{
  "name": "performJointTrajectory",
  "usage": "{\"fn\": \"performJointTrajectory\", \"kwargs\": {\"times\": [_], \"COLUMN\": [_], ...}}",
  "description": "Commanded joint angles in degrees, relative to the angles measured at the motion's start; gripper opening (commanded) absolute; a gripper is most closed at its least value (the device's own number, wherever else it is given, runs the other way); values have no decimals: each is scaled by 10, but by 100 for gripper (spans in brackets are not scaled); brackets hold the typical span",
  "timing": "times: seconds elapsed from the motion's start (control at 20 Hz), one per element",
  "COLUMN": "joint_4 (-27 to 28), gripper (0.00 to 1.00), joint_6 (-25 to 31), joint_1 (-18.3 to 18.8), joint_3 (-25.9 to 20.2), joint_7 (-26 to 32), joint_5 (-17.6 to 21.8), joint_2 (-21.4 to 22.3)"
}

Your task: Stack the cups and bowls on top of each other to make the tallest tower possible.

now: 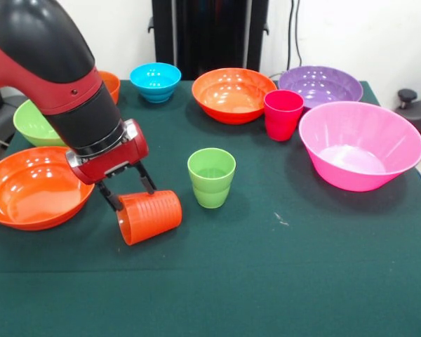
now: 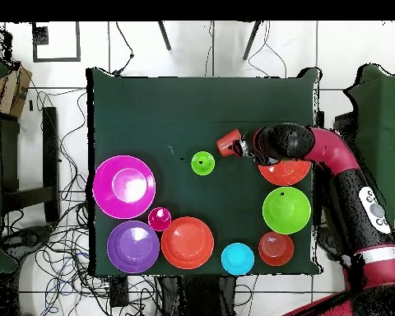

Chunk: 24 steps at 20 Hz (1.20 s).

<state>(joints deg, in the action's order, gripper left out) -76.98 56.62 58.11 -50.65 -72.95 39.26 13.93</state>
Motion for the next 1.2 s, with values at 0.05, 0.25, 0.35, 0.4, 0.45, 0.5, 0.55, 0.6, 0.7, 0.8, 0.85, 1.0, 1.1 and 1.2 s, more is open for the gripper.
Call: {"fn": "performJointTrajectory", "kwargs": {"times": [0.05,0.25,0.35,0.4,0.45,0.5,0.55,0.6,0.7,0.8,0.85,1.0,1.1,1.2], "joint_4": [15,14,11,11,9,8,9,8,5,6,8,8,4,0], "gripper": [100,100,100,100,100,100,100,100,100,100,100,100,100,100], "joint_6": [40,34,31,30,29,28,28,27,21,16,12,8,9,4], "joint_1": [-25,-24,-23,-23,-22,-21,-23,-23,-20,-19,-19,-18,-19,-16], "joint_3": [0,2,3,3,3,3,2,2,2,4,5,8,8,9], "joint_7": [183,182,182,182,182,183,182,182,183,183,184,182,176,175], "joint_5": [10,11,12,12,12,12,12,12,14,16,19,21,20,22], "joint_2": [1,-5,-6,-6,-6,-7,-8,-8,-11,-16,-21,-24,-18,-20]}}
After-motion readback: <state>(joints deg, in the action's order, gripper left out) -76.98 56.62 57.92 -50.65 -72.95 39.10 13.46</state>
